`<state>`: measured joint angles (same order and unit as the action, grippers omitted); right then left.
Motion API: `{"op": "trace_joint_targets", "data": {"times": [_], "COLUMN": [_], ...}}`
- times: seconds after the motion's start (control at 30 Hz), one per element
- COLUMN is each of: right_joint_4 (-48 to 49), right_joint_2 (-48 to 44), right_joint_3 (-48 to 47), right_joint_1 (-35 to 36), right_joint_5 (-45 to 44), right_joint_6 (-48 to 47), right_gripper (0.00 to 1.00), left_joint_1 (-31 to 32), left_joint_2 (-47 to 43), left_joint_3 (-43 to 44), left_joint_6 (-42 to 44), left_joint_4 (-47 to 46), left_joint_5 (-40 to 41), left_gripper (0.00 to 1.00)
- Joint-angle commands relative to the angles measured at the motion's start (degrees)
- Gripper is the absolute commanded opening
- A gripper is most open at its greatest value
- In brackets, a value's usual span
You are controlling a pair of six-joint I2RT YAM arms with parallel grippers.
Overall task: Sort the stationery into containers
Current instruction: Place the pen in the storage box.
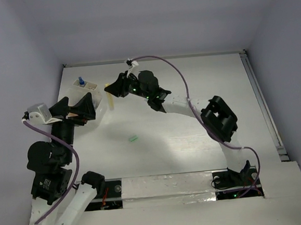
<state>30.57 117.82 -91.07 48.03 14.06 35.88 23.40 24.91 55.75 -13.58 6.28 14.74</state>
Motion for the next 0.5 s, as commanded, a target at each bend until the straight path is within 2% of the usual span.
{"op": "trace_joint_targets", "data": {"times": [0.0,0.27,0.47], "right_joint_4": [4.15,3.36,4.59], "right_joint_2": [4.6,19.45,28.68], "right_joint_3": [-11.81,-35.19,-46.73], "right_joint_1": [2.76,6.89,9.01], "right_joint_5": [7.98,14.23,13.71], "right_joint_6": [-3.0,-4.77,-6.26], "right_gripper": [0.0,0.0,0.0], "left_joint_1": [-0.02,-0.02,-1.68], "left_joint_2": [-0.56,-7.49,-7.94], "left_joint_3": [-1.78,-8.45,-9.6], "left_joint_6": [0.31,0.22,0.14], "left_joint_4": [-5.93,-9.8,-10.32], "left_joint_5": [1.78,3.27,1.34], "left_gripper": [0.99,0.99,0.99]}}
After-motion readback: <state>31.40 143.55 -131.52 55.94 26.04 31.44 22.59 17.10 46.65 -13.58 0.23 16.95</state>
